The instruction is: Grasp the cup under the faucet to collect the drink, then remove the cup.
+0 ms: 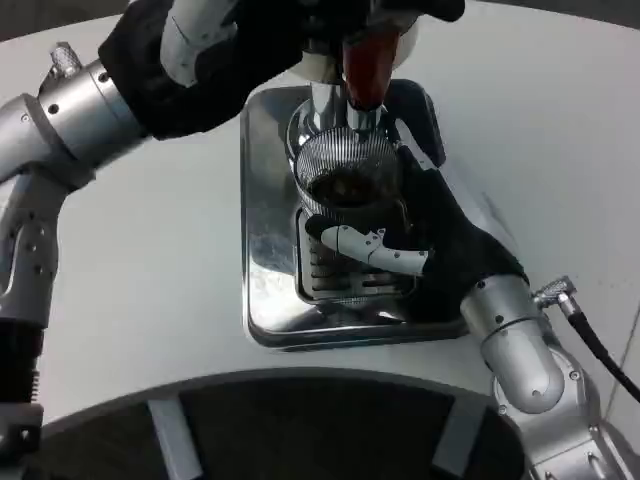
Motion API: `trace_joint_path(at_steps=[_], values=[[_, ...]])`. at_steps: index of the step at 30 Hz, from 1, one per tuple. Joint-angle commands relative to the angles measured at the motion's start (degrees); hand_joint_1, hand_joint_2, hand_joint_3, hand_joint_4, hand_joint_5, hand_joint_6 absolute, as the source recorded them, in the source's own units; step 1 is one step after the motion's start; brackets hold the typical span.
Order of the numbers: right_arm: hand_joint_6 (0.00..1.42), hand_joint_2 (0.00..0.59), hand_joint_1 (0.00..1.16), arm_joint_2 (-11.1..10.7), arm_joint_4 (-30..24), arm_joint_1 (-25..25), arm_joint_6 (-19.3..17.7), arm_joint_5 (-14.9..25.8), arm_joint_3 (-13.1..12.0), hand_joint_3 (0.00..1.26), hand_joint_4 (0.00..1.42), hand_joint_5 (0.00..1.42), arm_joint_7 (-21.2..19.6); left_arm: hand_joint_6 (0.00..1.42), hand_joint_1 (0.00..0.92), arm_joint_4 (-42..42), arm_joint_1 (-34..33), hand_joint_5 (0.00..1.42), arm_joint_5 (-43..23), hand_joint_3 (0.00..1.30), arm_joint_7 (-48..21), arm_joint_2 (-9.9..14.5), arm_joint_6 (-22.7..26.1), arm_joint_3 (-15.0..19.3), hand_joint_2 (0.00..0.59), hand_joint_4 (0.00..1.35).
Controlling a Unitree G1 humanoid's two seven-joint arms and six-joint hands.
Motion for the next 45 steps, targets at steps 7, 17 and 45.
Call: trace_joint_path(at_steps=[7, 17, 45], values=[[0.00, 0.189, 0.66, 1.5, -1.9, 1.6, 0.7, -0.6, 0.5, 0.04, 0.02, 0.00, -1.9, 0.10, 0.000, -4.7, 2.7, 0.25, -3.1, 0.10, -0.5, 2.6, 7.1, 2.5, 0.002, 0.11], [0.00, 0.195, 0.70, 2.6, -2.2, 2.0, 1.2, -1.2, 0.6, 0.21, 0.21, 0.12, -2.9, 0.10, 0.000, -8.2, 7.8, 0.26, -4.9, 0.11, -1.4, 8.0, 11.2, 6.0, 0.002, 0.12], [0.96, 0.199, 0.99, 5.4, -1.3, 3.8, 2.1, -6.1, 2.1, 0.82, 0.95, 0.96, -10.5, 0.11, 0.000, -15.0, 29.7, 0.26, -5.7, 0.12, 2.5, 17.3, 11.3, 18.9, 0.002, 0.14]])
